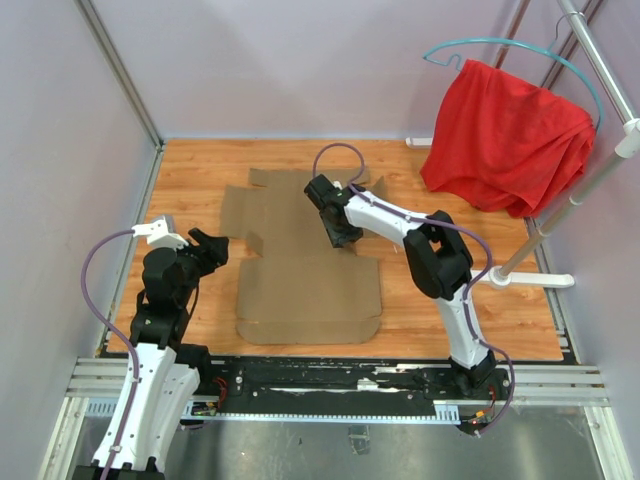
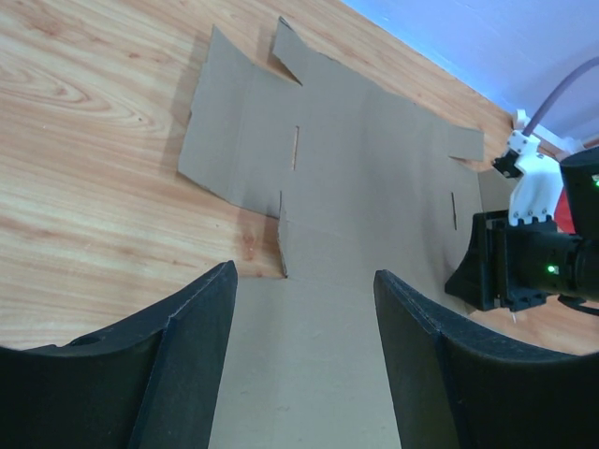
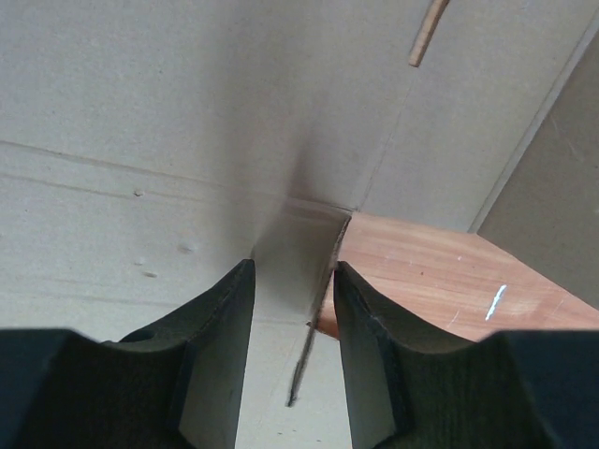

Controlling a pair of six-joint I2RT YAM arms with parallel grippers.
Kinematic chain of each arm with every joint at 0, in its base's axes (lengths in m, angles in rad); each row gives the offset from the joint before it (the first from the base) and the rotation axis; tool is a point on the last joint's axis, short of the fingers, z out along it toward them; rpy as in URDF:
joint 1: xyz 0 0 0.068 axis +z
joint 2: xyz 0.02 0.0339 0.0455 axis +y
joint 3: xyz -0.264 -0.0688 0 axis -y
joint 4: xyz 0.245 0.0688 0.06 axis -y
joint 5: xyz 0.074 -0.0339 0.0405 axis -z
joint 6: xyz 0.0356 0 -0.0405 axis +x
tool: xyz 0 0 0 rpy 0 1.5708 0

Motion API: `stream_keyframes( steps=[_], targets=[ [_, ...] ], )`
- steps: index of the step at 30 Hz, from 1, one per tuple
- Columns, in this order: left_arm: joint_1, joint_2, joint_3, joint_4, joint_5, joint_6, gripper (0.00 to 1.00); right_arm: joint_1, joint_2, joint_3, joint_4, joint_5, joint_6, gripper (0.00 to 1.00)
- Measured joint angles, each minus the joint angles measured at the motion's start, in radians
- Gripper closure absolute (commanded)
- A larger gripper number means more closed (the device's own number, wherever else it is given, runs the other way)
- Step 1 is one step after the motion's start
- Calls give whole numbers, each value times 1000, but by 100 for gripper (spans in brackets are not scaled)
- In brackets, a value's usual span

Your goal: Fold the paper box

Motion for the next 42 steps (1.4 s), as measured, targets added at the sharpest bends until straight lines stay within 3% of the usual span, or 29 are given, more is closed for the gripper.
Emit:
stream_keyframes(
  steps=[16,20,23,32,36,42],
  targets=[
    [0,3,0,0,16,0,34,56,81,89,-60,126,-17,59],
    [0,12,0,0,16,0,34,60,67,70,-50,140,-11,42],
    [0,18,0,1,16,0,35,60,17,14,-47,137,-3,34],
    [0,115,0,37,14,-50,39,2,-330,-192,32,28,2,34],
    [0,233,-1,112,14,-98,43,-97,-461,-282,98,-71,5,40],
    [0,483,29,168,-14,-114,64,-190,-404,-323,161,-251,3,68]
  ],
)
